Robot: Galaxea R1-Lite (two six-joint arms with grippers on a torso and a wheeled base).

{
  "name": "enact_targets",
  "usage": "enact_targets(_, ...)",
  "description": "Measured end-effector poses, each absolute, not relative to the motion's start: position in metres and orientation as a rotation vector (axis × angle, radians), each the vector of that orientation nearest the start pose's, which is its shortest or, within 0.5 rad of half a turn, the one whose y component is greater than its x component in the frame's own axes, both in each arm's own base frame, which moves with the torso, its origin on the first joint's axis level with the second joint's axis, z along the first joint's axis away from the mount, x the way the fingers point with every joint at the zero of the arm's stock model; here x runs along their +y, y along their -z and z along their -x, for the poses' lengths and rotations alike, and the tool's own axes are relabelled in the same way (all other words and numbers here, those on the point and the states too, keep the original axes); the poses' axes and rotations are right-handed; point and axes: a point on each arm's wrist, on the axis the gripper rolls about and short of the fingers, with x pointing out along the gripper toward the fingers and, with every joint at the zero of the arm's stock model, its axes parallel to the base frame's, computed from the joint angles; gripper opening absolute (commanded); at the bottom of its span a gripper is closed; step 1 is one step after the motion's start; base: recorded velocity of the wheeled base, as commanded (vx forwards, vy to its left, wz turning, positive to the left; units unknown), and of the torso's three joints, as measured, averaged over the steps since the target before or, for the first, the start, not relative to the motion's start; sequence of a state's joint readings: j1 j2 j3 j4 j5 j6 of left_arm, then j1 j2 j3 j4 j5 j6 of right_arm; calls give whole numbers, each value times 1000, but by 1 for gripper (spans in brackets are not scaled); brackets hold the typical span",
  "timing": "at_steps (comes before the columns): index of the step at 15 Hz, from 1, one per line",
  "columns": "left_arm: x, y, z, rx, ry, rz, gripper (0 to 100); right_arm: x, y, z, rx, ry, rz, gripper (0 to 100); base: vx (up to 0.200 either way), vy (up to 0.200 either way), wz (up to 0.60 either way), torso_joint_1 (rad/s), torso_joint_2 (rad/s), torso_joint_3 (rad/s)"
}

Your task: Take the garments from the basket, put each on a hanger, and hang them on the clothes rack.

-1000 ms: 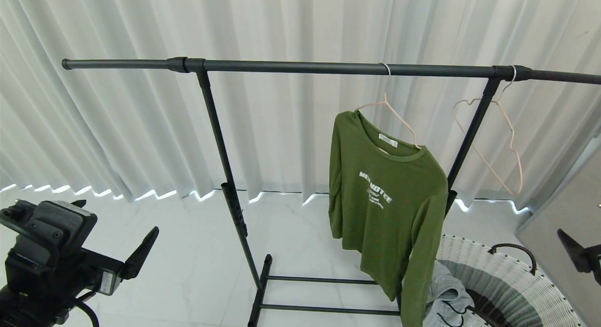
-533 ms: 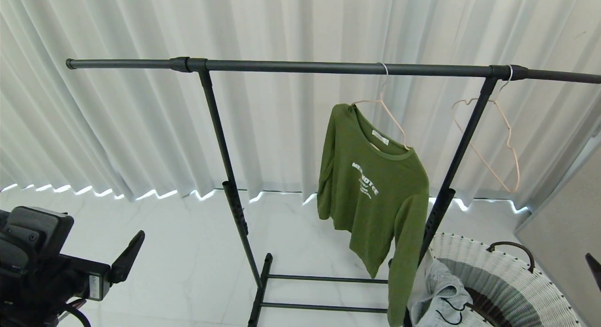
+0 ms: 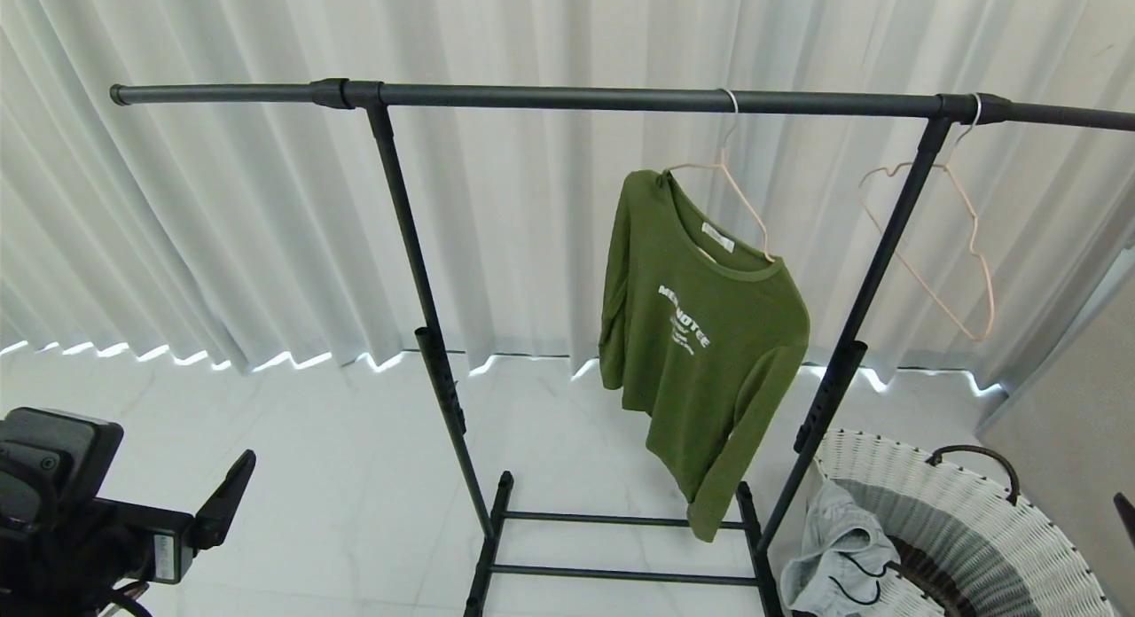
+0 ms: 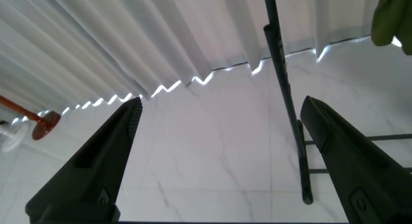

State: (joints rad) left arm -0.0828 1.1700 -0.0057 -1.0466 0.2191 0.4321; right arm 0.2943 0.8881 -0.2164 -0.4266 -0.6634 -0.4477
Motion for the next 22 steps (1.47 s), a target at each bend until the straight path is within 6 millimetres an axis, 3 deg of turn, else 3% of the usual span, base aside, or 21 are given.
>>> enact_targets(16,-5,-133,-120,144,-109,-492,100,13,-156,-89,307,309,558,100,0,0,0,-192,479,285)
enact_targets(22,-5,-132,-122,158,-106,-489,100,12,-155,-88,315,303,596,100,0,-33,0,-23,72,47)
